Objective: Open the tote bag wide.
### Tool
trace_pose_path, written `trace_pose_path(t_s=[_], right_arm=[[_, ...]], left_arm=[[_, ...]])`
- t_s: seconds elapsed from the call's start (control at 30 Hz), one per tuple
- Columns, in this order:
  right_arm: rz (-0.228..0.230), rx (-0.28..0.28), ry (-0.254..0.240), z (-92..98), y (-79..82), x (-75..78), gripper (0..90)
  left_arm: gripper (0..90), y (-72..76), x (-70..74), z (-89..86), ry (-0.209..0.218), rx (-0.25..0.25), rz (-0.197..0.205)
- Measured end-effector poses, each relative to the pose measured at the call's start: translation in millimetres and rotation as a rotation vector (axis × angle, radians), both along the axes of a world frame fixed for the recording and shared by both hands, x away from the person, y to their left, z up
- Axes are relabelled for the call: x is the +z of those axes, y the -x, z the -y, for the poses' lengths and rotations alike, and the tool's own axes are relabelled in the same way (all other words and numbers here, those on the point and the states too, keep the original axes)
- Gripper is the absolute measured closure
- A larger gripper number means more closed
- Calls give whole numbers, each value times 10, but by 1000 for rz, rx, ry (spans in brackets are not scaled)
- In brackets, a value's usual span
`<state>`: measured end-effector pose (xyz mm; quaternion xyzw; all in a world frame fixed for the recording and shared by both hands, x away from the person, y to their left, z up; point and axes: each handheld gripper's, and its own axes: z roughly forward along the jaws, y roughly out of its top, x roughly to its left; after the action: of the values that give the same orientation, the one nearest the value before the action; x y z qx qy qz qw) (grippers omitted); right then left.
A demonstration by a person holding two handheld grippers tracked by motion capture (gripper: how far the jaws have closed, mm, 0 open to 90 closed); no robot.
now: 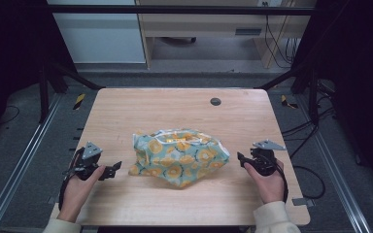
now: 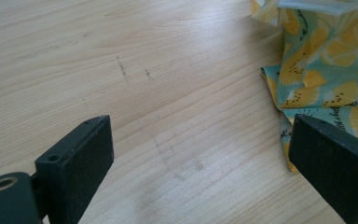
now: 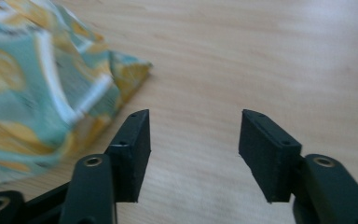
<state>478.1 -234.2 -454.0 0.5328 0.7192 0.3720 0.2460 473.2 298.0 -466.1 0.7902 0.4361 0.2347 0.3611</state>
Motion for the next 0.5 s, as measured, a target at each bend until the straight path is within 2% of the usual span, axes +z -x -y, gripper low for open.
trace_pose_path(t_s=[0.03, 0.07, 0.13, 0.2, 0.23, 0.27, 0.33, 0.37, 0.43, 0.5], right_arm=[[0, 0, 0, 0, 0, 0, 460], [26, 33, -1, -39, -29, 166, 493], [27, 46, -14, -58, -40, 223, 510], [49, 99, 7, -141, -105, 452, 551], [57, 114, 5, -169, -129, 526, 559], [57, 114, 5, -169, -129, 526, 559], [70, 160, 4, -264, -233, 705, 594], [70, 160, 4, -264, -233, 705, 594], [71, 204, -21, -366, -335, 788, 633], [61, 227, -12, -440, -408, 799, 655]], left_arm=[[63, 0, 0, 0, 0, 0, 0], [63, 3, -4, 11, -3, -2, 5], [63, 9, -1, 21, -9, -8, 6], [63, 9, 1, 24, -11, -5, 15], [64, 9, 2, 22, -14, -4, 16], [64, 9, 2, 22, -14, -4, 16], [64, 9, 3, 21, -20, -5, 14], [64, 9, 3, 21, -20, -5, 14], [65, 5, -1, 34, -31, -9, 14], [66, 4, -1, 38, -34, -12, 14]])
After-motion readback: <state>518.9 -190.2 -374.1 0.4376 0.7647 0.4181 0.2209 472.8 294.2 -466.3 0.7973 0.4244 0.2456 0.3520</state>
